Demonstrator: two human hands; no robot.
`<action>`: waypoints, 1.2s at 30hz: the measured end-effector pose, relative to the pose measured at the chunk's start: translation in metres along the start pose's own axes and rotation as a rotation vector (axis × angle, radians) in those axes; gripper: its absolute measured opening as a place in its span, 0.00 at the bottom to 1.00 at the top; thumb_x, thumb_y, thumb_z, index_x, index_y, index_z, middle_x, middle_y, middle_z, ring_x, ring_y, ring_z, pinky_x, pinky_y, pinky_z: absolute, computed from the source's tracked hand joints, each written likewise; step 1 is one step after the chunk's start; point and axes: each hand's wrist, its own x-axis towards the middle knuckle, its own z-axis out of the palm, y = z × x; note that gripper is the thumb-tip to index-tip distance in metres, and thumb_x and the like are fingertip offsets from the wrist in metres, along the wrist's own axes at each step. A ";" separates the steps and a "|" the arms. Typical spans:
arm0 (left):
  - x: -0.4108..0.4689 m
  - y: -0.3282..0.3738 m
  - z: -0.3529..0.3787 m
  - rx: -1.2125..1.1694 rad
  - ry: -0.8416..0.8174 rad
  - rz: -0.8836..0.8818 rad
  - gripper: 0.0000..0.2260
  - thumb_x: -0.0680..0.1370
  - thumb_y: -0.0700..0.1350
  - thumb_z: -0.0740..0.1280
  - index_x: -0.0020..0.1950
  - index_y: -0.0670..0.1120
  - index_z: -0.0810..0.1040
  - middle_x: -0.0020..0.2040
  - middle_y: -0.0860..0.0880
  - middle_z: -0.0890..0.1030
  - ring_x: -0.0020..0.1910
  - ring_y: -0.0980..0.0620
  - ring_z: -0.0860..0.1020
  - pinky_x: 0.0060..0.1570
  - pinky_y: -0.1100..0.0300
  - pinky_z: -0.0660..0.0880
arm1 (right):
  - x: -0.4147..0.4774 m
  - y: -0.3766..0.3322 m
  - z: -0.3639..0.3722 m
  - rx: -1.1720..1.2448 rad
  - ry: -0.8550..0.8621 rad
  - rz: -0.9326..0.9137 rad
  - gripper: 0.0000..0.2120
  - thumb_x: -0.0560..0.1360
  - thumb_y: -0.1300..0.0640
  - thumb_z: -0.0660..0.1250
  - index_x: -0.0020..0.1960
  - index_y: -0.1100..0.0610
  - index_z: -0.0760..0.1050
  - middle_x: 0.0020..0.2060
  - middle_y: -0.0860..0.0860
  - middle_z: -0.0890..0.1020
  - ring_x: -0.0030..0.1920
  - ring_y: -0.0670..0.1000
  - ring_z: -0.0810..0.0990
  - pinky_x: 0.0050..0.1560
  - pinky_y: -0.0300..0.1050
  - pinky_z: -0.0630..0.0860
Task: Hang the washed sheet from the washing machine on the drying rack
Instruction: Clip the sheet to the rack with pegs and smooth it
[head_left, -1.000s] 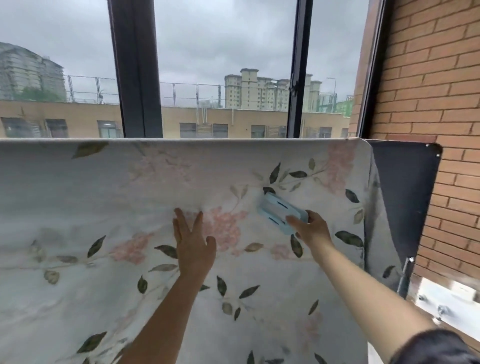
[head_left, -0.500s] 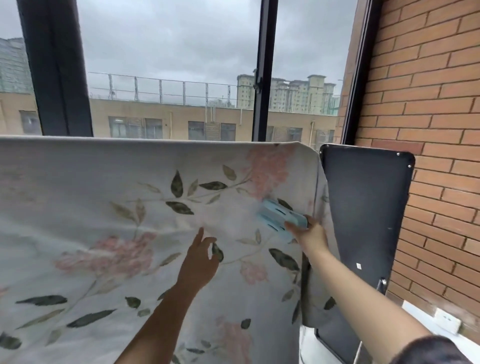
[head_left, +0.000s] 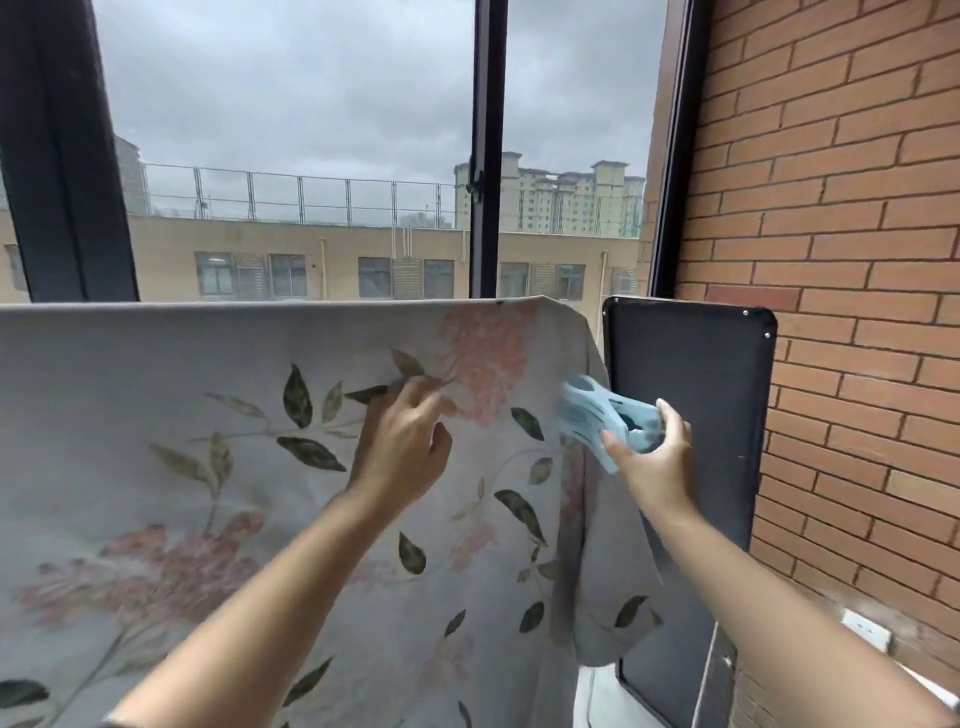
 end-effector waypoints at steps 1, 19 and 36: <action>0.014 0.003 -0.005 0.058 0.045 0.061 0.10 0.71 0.38 0.64 0.49 0.43 0.80 0.59 0.44 0.77 0.61 0.42 0.72 0.56 0.47 0.73 | 0.010 -0.007 -0.008 0.019 -0.010 -0.056 0.37 0.66 0.60 0.76 0.71 0.62 0.63 0.64 0.57 0.69 0.62 0.53 0.71 0.64 0.46 0.69; 0.093 0.007 -0.026 0.698 0.123 -0.285 0.20 0.77 0.51 0.52 0.39 0.39 0.75 0.34 0.41 0.78 0.34 0.44 0.76 0.45 0.50 0.71 | 0.185 -0.213 -0.022 -0.438 -0.622 -1.049 0.15 0.65 0.58 0.77 0.51 0.58 0.82 0.45 0.52 0.83 0.45 0.50 0.78 0.47 0.43 0.74; 0.093 0.014 -0.025 0.726 0.143 -0.305 0.24 0.76 0.54 0.47 0.38 0.39 0.75 0.34 0.40 0.78 0.34 0.42 0.77 0.43 0.49 0.71 | 0.192 -0.233 0.046 -0.666 -0.910 -1.058 0.21 0.68 0.50 0.75 0.59 0.56 0.78 0.49 0.46 0.79 0.52 0.46 0.75 0.52 0.39 0.70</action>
